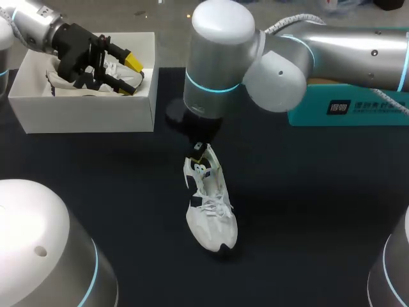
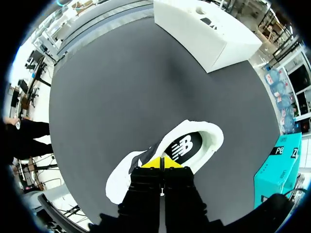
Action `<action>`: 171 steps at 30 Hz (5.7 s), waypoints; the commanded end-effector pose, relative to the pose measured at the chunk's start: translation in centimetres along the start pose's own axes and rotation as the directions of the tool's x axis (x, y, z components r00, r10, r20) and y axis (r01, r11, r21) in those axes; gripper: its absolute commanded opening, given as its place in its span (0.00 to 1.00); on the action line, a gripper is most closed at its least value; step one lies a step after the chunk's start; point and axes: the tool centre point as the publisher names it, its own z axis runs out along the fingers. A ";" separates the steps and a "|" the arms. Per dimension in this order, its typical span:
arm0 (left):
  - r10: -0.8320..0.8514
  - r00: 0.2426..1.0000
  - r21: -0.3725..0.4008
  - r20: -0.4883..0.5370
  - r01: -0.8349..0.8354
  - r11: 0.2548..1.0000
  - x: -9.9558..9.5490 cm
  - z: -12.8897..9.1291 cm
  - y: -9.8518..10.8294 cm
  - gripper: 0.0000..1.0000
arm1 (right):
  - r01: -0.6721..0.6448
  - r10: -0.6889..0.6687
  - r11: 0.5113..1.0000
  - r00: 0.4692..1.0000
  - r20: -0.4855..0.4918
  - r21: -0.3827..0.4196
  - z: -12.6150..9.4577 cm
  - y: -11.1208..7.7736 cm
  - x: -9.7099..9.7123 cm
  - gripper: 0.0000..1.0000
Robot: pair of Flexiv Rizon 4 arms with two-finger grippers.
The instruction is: Take the shoe out of the shoebox, open the shoe tongue, remove and reinsert the insole, then place the shoe into the shoebox
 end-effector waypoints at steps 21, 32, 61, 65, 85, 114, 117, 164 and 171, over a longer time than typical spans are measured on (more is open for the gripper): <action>0.001 1.000 0.001 -0.003 -0.001 1.000 0.0 -0.1 0.0 1.00 | 0.708 -0.706 0.702 0.677 0.209 0.079 0.1 1.3 -6.8 0.76; 0.001 1.000 0.001 -0.003 -0.001 1.000 0.0 -0.1 0.0 1.00 | 0.626 -0.638 0.769 0.738 0.221 0.130 1.6 1.5 -6.8 1.00; 0.001 1.000 0.001 -0.003 -0.001 1.000 0.0 -0.1 0.0 1.00 | 0.551 -0.572 0.819 0.805 0.155 0.160 6.8 3.9 -9.5 1.00; 0.001 1.000 0.001 -0.003 -0.001 1.000 0.0 -0.1 0.0 1.00 | 0.544 -0.566 0.823 0.812 0.145 0.165 8.1 3.4 -9.9 0.94; 0.001 1.000 0.001 -0.003 -0.001 1.000 0.0 -0.1 0.0 1.00 | 0.503 -0.523 0.848 0.846 0.103 0.166 7.8 2.5 -10.0 0.00; 0.001 1.000 0.001 -0.003 -0.001 1.000 0.0 -0.1 0.0 1.00 | 0.499 -0.548 0.821 0.826 0.134 0.277 -11.2 4.2 -14.3 0.00; 0.001 1.000 0.001 -0.003 -0.001 1.000 0.0 -0.1 0.0 1.00 | 0.534 -0.582 0.797 0.803 0.125 0.283 -12.5 4.7 -14.6 0.00; 0.001 1.000 0.001 -0.003 -0.001 1.000 0.0 -0.1 0.0 1.00 | 0.402 -0.518 0.818 0.825 0.225 0.410 -18.5 -5.4 -33.0 0.00; 0.001 1.000 0.001 -0.003 -0.001 1.000 0.0 -0.1 0.0 1.00 | 0.539 -0.646 0.744 0.732 0.218 0.395 -20.2 -9.3 -34.0 0.00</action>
